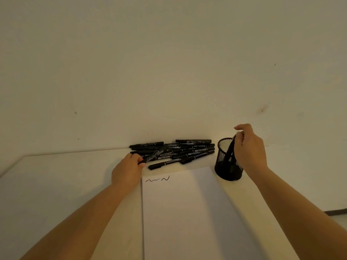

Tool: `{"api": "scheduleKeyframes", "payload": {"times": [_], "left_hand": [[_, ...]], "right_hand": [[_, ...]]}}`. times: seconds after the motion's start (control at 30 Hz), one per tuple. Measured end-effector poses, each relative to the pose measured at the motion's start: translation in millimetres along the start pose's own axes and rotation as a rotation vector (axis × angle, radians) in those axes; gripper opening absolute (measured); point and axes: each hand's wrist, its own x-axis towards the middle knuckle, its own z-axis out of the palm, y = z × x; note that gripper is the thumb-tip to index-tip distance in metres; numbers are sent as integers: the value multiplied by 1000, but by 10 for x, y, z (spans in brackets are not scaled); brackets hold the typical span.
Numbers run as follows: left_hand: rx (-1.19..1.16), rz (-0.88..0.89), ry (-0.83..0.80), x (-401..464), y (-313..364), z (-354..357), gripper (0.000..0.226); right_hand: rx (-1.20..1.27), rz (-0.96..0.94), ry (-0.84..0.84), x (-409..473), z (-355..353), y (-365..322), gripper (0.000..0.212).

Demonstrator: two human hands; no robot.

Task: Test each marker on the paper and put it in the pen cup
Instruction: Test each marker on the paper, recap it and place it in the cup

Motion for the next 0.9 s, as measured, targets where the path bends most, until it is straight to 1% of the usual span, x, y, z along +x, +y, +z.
{"api": "scheduleKeyframes", "payload": {"times": [0.17, 0.3, 0.43, 0.57, 0.63, 0.8, 0.83, 0.87, 0.9], "left_hand": [[-48, 5, 44, -112, 84, 11, 22], [-76, 6, 34, -164, 169, -9, 23], [-128, 3, 16, -208, 247, -53, 24], [-225, 41, -16, -286, 337, -91, 22], [-273, 59, -34, -330, 392, -108, 19], [-397, 86, -54, -454, 529, -145, 13], [-423, 94, -59, -485, 560, -149, 13], [-448, 102, -65, -513, 591, -152, 14], [-472, 109, -72, -538, 624, -159, 13]], "right_hand": [[-60, -8, -25, 38, 36, 21, 27], [-95, -45, -40, 39, 52, 24, 31], [-143, -72, -73, 32, 63, 55, 28], [-164, -66, -70, 3, 58, 46, 34], [-174, -95, -22, -25, 55, 10, 34], [-235, -297, 178, -164, 77, -200, 31], [-205, -312, 177, -210, 97, -254, 29], [-145, -300, 133, -263, 118, -314, 25], [-57, -254, 38, -318, 144, -379, 20]]}}
